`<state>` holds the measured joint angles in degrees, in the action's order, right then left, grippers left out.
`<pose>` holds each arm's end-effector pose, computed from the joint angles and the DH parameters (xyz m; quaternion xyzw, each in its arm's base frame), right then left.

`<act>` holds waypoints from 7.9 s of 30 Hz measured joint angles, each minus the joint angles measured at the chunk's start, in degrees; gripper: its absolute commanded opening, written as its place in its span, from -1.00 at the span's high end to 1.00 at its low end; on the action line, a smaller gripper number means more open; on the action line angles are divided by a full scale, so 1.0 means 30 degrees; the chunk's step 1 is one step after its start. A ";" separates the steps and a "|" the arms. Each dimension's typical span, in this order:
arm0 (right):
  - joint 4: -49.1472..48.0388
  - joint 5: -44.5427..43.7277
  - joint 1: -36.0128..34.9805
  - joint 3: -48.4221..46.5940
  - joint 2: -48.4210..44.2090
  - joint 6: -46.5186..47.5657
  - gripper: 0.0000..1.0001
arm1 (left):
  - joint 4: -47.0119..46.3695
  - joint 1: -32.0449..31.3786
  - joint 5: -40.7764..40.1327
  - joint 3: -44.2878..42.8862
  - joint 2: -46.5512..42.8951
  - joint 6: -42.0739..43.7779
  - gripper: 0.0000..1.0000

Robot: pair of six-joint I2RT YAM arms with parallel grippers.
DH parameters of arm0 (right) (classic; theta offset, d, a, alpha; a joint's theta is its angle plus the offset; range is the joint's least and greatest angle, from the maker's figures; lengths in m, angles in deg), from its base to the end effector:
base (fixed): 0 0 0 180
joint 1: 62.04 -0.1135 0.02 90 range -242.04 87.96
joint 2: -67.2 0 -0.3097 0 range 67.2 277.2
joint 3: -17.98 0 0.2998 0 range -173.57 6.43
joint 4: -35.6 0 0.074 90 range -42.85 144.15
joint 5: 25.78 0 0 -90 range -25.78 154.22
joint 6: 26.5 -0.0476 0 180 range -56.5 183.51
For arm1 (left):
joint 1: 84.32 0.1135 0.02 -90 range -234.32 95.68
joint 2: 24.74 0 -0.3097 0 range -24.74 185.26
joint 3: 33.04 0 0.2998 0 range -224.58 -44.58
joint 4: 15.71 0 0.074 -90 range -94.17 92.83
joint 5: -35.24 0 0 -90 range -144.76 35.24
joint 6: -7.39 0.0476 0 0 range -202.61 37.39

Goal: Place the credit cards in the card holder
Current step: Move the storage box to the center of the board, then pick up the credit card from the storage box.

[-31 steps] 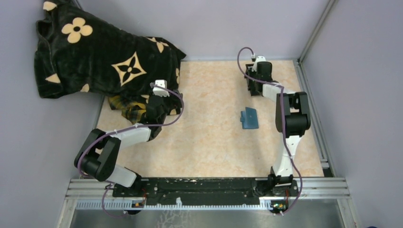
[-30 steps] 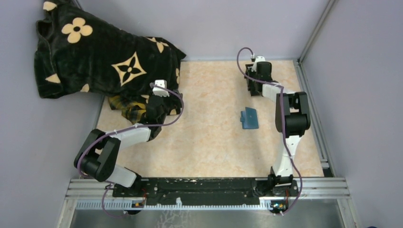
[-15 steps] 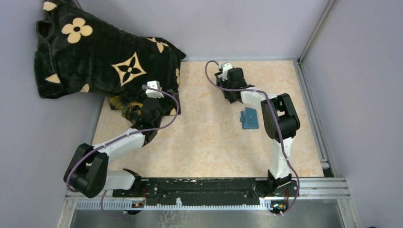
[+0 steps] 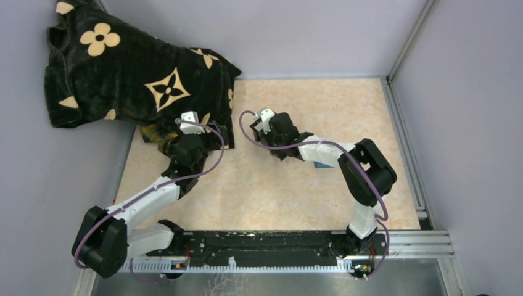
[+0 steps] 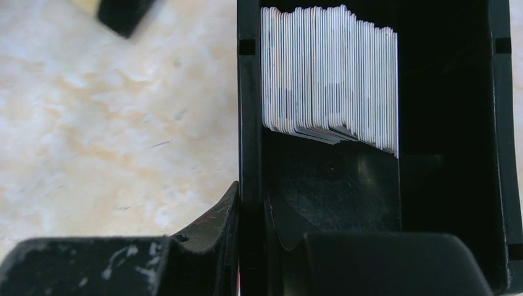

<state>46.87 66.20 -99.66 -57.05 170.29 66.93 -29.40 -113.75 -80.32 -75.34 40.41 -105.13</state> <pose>0.3544 0.2752 0.1971 -0.3238 0.8437 0.1407 0.4044 0.2553 -0.1205 0.2595 -0.0984 0.7497 -0.1255 0.6422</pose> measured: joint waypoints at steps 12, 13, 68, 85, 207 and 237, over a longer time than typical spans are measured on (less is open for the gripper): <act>0.0488 -0.0087 -0.1676 0.0699 -0.2266 -0.0794 0.15 | -0.1574 -0.0073 0.0386 0.2317 -0.2055 -0.0022 -1.00; 0.0525 -0.0087 -0.1676 0.0699 -0.2550 -0.0823 0.10 | -0.2361 -0.0073 0.0495 0.2827 -0.2266 0.0029 -1.00; 0.0925 0.5370 0.1814 -0.3730 0.1311 -0.3854 -0.40 | 0.5945 -0.1042 0.4510 -0.2164 0.4284 -0.5595 -0.33; 0.0386 0.6244 0.2849 -0.3461 0.1902 -0.4510 -0.36 | 0.6317 -0.2812 0.4430 -0.4379 0.8218 -0.5486 -0.33; 0.1654 0.7366 0.2543 -0.4087 0.1399 -0.5501 0.60 | 0.4845 -0.2943 0.4328 -0.5479 1.1001 -0.7089 -0.32; 0.2412 0.6579 0.2543 -0.4080 0.0517 -0.5085 1.00 | 0.4867 -0.3038 0.4291 -0.5479 1.0994 -0.7155 -0.32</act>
<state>54.11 85.94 -92.04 -69.29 171.84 51.67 -14.80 -122.86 -67.45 -91.78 73.39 -126.59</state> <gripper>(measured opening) 0.042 0.659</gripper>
